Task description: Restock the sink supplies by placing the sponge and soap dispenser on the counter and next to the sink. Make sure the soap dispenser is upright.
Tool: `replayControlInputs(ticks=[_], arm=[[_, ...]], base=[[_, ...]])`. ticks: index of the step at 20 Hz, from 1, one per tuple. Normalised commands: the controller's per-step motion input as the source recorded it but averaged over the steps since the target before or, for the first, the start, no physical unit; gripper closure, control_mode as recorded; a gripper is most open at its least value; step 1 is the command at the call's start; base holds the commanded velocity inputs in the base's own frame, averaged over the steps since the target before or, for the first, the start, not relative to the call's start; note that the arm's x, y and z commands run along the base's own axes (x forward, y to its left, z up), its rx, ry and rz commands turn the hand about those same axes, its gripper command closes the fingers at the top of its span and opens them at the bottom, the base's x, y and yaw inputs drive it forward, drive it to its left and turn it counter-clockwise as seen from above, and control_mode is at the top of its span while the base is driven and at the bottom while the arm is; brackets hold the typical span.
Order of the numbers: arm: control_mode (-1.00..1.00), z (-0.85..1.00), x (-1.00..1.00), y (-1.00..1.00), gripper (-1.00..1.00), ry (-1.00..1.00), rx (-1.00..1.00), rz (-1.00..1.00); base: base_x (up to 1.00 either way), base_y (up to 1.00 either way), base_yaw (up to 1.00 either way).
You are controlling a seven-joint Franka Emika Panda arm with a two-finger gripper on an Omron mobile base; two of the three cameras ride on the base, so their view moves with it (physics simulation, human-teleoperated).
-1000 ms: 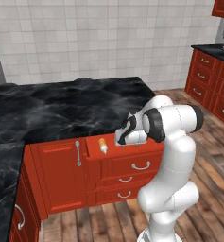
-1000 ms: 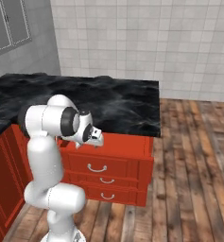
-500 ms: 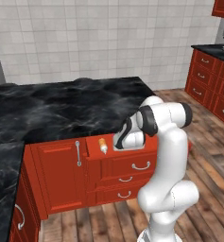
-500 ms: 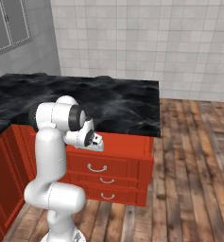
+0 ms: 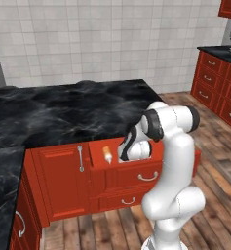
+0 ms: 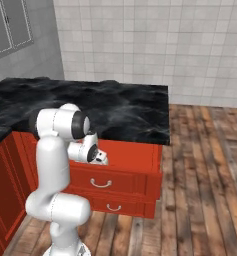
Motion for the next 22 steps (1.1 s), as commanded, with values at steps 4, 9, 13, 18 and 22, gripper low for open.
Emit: replayControlInputs(ticks=[4,9,13,18,22], arm=[[-1.0,-0.01,-0.72,0.0,-1.0,0.06,0.0,0.0],[-1.0,0.0,-0.82,0.0,-1.0,0.06,0.02,0.0],[-1.0,0.0,-0.86,0.0,-1.0,0.04,0.01,0.0],[-1.0,0.0,-0.92,0.0,-1.0,0.0,0.01,0.0],[-1.0,0.06,-0.77,0.0,-1.0,0.0,0.0,0.0]], base=[[0.0,0.0,0.0],[0.0,0.0,0.0],[0.0,0.0,0.0],[0.0,0.0,0.0],[0.0,0.0,0.0]])
